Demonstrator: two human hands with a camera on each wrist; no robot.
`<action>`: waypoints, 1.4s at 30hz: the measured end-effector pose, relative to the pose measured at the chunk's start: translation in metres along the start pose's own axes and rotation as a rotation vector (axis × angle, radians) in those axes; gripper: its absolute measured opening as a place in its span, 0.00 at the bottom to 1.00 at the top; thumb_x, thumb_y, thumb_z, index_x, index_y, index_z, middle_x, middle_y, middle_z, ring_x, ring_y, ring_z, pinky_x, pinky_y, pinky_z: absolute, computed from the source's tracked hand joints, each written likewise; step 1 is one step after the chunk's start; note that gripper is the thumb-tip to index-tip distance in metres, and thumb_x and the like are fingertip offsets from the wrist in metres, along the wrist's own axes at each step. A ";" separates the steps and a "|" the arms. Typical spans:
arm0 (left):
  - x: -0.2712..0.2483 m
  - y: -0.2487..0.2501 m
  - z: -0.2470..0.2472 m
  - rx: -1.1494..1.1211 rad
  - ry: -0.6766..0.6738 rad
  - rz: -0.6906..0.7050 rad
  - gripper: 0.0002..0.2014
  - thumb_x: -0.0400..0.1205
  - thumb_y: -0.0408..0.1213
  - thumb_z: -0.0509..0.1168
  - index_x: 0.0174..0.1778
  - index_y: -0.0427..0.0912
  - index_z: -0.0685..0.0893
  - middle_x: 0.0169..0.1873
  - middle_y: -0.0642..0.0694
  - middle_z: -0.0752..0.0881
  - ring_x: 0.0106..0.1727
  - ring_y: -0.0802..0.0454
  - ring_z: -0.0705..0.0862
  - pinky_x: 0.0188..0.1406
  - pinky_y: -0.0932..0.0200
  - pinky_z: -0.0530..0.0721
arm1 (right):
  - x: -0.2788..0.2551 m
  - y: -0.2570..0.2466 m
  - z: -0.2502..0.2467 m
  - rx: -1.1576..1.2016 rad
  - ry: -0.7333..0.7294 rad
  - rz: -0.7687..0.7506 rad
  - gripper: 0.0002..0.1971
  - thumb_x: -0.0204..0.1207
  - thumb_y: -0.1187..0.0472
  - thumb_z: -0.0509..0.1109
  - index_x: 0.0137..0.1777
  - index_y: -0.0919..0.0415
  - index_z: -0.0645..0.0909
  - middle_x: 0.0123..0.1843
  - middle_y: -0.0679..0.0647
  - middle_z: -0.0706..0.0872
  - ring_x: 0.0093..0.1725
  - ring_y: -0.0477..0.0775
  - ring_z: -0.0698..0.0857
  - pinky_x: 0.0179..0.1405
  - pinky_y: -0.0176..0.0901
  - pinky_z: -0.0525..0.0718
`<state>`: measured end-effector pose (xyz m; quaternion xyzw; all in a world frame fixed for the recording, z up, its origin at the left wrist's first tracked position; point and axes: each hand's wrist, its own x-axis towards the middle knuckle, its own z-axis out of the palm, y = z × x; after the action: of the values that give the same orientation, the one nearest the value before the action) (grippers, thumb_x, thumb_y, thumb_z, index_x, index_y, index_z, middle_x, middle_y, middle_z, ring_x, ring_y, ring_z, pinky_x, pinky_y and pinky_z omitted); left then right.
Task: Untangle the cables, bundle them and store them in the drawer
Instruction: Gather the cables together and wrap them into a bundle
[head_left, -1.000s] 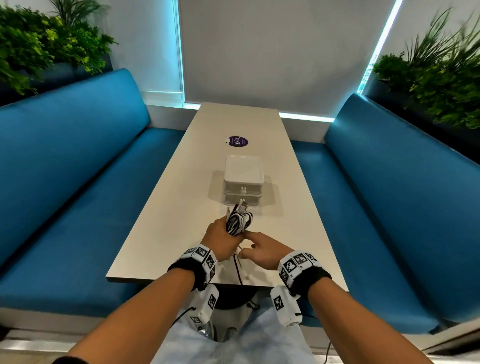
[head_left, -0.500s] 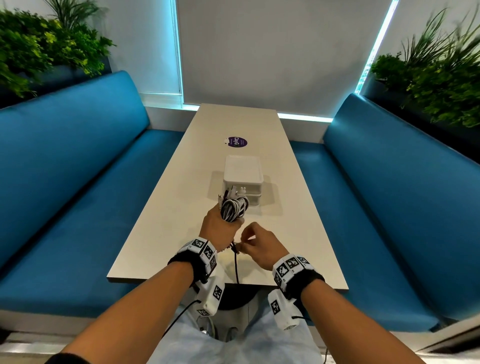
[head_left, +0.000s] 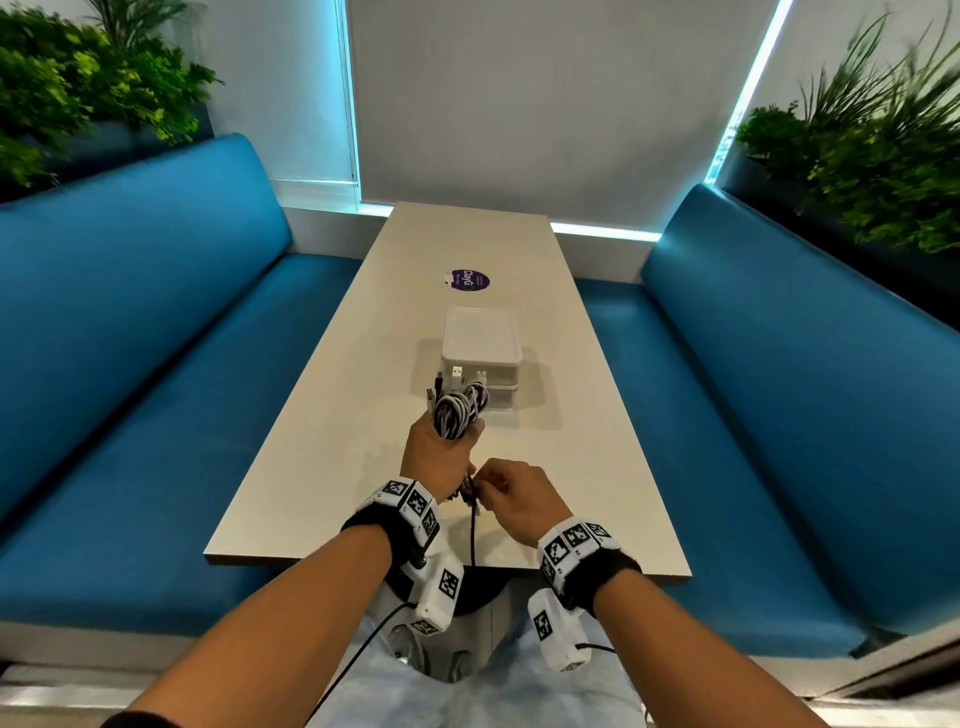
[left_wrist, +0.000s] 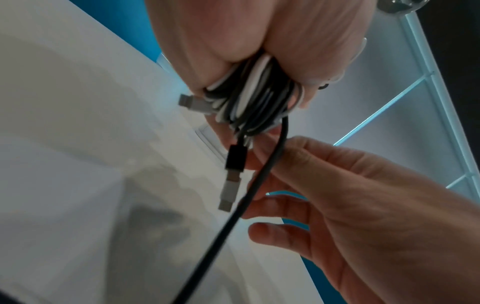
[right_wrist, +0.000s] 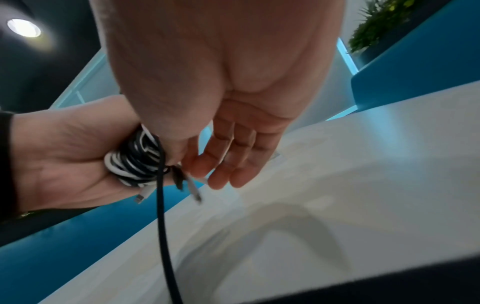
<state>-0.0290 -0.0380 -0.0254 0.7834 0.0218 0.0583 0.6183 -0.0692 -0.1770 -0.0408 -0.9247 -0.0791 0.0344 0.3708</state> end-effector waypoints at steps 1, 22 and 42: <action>0.002 -0.003 0.000 0.030 0.024 0.018 0.09 0.78 0.43 0.73 0.45 0.41 0.84 0.32 0.46 0.87 0.34 0.45 0.88 0.35 0.55 0.85 | 0.001 -0.002 -0.002 -0.010 -0.047 0.003 0.08 0.81 0.55 0.64 0.41 0.49 0.81 0.38 0.46 0.88 0.39 0.46 0.84 0.41 0.40 0.78; 0.003 -0.013 -0.025 0.476 -0.534 0.207 0.18 0.68 0.56 0.76 0.51 0.56 0.86 0.46 0.54 0.90 0.48 0.51 0.88 0.52 0.51 0.86 | 0.007 0.011 -0.023 -0.145 -0.281 0.082 0.16 0.72 0.38 0.71 0.44 0.50 0.84 0.42 0.50 0.87 0.43 0.52 0.84 0.50 0.49 0.83; 0.005 -0.018 -0.028 0.623 -0.615 0.168 0.23 0.68 0.53 0.77 0.58 0.54 0.85 0.49 0.53 0.89 0.50 0.51 0.86 0.56 0.51 0.84 | 0.003 0.024 -0.036 -0.112 -0.250 0.018 0.10 0.80 0.58 0.65 0.39 0.44 0.82 0.36 0.41 0.85 0.36 0.38 0.80 0.45 0.39 0.76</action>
<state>-0.0264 -0.0059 -0.0358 0.9123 -0.2102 -0.1369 0.3238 -0.0588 -0.2181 -0.0320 -0.9331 -0.1180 0.1480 0.3057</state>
